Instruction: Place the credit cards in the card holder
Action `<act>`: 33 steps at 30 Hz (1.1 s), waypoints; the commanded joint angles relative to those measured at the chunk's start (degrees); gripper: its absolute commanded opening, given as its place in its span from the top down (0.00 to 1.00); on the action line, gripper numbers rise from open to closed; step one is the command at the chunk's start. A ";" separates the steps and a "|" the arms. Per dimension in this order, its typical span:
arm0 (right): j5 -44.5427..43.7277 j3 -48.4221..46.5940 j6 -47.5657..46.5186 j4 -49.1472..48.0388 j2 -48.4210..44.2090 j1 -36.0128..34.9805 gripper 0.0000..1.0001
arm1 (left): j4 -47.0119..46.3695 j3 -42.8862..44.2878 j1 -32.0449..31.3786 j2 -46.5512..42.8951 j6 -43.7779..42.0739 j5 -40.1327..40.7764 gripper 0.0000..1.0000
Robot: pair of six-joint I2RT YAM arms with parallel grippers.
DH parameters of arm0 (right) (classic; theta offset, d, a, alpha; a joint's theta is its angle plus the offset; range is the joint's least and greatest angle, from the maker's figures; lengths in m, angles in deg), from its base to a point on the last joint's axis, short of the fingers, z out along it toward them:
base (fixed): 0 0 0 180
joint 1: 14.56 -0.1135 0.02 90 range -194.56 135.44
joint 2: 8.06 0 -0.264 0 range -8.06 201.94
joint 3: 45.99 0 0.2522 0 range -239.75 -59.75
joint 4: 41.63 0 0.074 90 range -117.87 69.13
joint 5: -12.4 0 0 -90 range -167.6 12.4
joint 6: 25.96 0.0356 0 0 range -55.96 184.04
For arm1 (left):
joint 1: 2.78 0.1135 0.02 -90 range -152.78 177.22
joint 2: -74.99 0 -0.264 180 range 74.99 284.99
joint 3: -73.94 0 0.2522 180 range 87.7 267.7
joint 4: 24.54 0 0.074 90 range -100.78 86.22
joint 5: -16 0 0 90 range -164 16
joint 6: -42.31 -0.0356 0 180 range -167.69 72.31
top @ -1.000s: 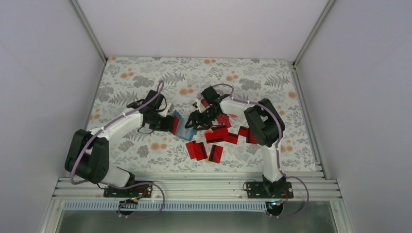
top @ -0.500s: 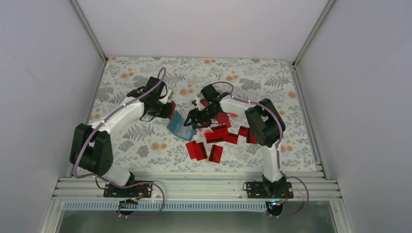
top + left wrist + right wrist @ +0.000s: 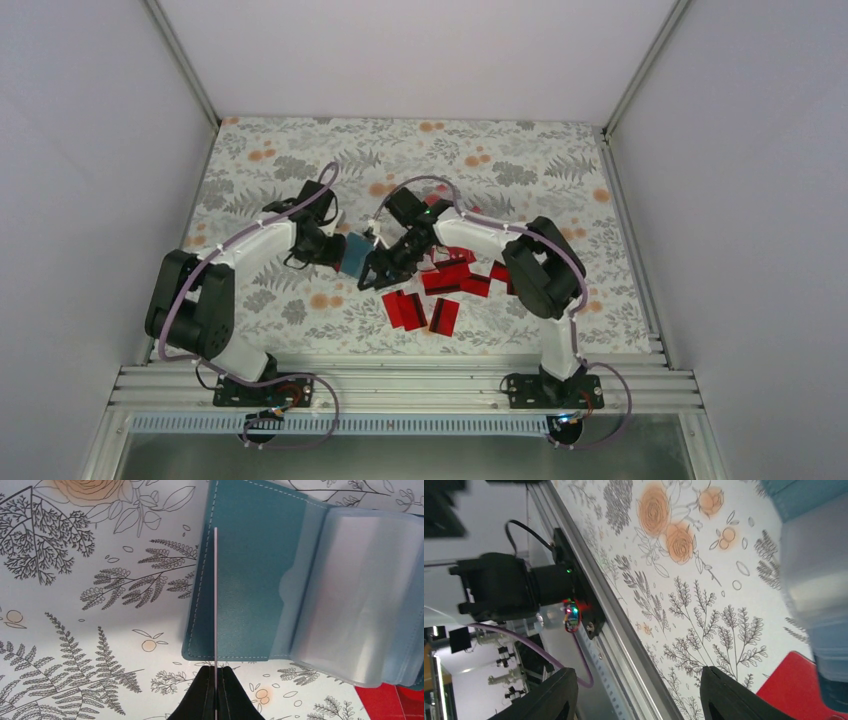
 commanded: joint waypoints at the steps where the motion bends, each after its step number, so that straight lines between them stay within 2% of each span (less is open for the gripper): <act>1: -5.34 -0.42 0.71 1.44 2.24 -1.78 0.38 | -1.31 -0.44 0.70 -0.81 0.82 -0.13 0.98; 10: -15.47 -2.18 4.17 2.28 5.54 0.45 0.38 | -0.99 -1.52 0.78 -2.27 1.07 -3.92 0.98; 22: -19.09 -1.93 1.54 2.68 7.14 5.19 0.38 | -1.27 -2.39 0.78 -2.77 4.15 -8.47 0.98; 27: -18.27 -3.80 0.61 2.74 7.66 8.42 0.37 | -1.47 -3.42 0.76 -3.66 5.84 -8.50 0.98; 33: -10.57 -5.26 -2.59 3.39 7.59 9.81 0.37 | -1.88 -4.15 0.78 -5.65 8.02 -6.58 0.98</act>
